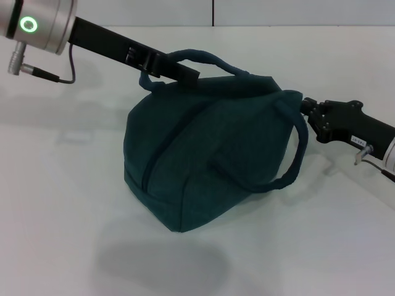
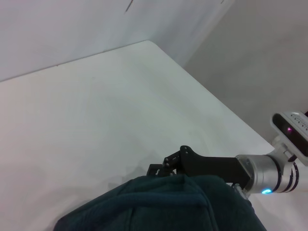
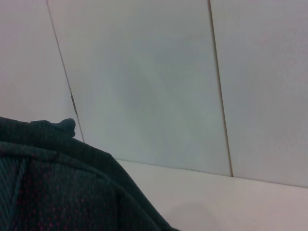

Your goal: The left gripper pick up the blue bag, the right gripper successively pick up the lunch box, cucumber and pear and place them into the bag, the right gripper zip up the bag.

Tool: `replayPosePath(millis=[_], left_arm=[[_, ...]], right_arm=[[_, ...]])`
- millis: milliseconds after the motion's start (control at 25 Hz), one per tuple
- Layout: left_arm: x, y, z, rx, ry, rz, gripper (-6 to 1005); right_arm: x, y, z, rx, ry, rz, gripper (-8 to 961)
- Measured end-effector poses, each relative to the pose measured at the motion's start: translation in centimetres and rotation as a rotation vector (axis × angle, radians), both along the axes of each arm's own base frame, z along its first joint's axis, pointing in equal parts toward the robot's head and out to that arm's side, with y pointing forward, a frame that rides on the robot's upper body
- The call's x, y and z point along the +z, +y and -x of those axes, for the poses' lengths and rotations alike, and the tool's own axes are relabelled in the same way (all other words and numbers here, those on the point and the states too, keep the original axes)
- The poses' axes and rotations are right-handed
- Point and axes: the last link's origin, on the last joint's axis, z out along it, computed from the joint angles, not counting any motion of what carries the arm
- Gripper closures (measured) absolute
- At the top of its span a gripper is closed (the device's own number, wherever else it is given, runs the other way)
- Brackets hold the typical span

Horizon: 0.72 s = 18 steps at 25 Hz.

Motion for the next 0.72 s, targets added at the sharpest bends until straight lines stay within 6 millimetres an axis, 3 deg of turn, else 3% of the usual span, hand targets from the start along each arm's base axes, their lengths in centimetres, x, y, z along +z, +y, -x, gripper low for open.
replayPosePath(millis=[480,720], left_arm=[[0.2,-0.1,0.5,0.013,-0.012,-0.013,951],[0.6,-0.1,1.0,0.014,-0.029,-0.035,950]], right_arm=[[0.6,-1.0,-0.3,0.011,0.053,-0.009,937],[0.9,-2.8,0.3,0.091,0.125,0.022,938]])
